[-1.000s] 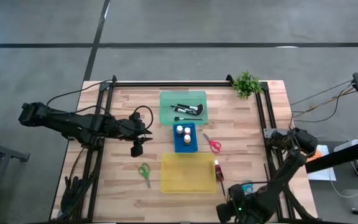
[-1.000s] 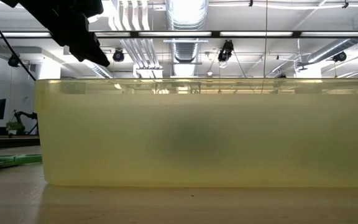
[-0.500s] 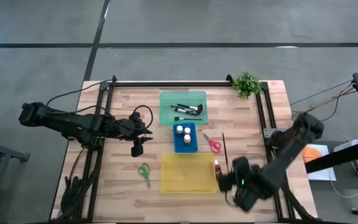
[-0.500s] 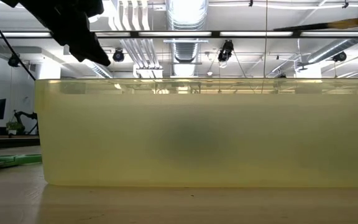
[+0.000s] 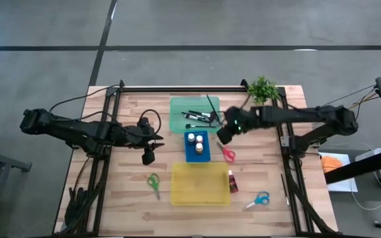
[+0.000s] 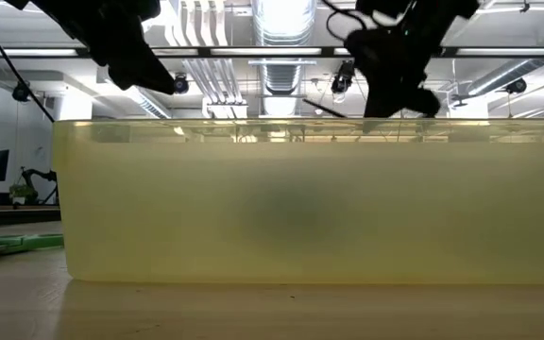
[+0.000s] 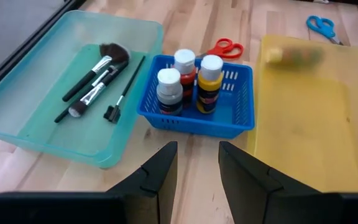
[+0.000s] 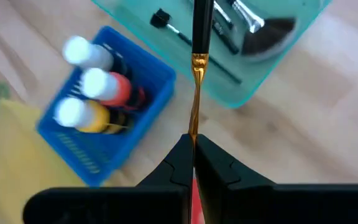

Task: Pick & Place Paint Supplies
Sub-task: Put the yellow paintbrush into the green bin

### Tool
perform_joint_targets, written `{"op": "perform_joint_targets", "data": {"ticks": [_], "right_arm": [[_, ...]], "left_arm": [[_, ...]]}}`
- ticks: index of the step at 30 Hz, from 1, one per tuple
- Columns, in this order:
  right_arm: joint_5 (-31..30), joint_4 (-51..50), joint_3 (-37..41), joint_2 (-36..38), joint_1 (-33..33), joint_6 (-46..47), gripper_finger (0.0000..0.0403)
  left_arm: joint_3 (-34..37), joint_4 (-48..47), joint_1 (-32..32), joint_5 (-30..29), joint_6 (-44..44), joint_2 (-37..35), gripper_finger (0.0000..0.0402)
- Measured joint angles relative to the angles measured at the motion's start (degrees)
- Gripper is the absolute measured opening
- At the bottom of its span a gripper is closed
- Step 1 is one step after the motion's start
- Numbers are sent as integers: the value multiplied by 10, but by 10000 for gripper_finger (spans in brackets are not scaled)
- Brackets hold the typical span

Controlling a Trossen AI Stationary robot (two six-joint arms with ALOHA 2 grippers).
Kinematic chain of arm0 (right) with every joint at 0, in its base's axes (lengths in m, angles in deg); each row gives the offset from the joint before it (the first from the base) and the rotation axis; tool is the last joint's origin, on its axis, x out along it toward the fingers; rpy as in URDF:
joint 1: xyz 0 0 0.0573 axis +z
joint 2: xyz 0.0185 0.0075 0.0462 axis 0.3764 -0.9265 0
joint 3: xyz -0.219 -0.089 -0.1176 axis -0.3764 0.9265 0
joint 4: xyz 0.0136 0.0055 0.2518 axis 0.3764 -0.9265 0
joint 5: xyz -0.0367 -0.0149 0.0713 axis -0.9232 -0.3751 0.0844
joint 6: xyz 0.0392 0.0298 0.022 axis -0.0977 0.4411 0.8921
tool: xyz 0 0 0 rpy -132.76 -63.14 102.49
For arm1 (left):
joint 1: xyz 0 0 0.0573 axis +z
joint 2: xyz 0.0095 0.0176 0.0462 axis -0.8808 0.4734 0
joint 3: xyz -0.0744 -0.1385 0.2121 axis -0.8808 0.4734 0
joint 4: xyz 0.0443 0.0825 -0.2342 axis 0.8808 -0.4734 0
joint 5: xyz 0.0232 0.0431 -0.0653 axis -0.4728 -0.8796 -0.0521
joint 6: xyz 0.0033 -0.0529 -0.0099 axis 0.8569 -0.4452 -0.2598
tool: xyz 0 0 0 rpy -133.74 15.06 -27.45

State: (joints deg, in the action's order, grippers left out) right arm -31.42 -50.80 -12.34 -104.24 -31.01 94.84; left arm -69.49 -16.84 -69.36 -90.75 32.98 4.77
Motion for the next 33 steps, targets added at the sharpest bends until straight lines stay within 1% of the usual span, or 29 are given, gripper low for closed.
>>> {"op": "perform_joint_targets", "data": {"ticks": [3, 6, 9, 12, 16, 18, 21, 25, 29, 31, 33], "right_arm": [[54, -25, -14, -26, -57, -122, 7], [87, -40, -47, -67, -93, -214, 7], [95, -53, -87, -121, -121, -290, 7], [97, -58, -126, -180, -140, -346, 7], [80, -68, -176, -244, -148, -411, 7], [62, -79, -195, -274, -148, -431, 7], [36, -82, -210, -299, -148, -431, 7], [32, -81, -214, -311, -148, -432, 8], [27, -59, -212, -306, -148, -432, 8], [37, -56, -212, -301, -153, -431, 9], [50, -59, -214, -300, -160, -425, 19]], "left_arm": [[0, 0, 0, -8, -1, 0, 126], [0, 0, 0, -30, -17, 0, 126], [0, 2, 0, -50, -37, 0, 126], [0, 7, 0, -69, -55, 0, 126], [0, 18, 0, -90, -76, 0, 126], [0, 25, 0, -92, -77, 0, 126], [0, 30, 0, -93, -90, 0, 126], [0, 30, 0, -93, -105, 0, 126], [0, 30, 0, -93, -107, 0, 126], [0, 30, 1, -93, -107, 0, 126], [0, 30, 2, -93, -107, 0, 126]]}}
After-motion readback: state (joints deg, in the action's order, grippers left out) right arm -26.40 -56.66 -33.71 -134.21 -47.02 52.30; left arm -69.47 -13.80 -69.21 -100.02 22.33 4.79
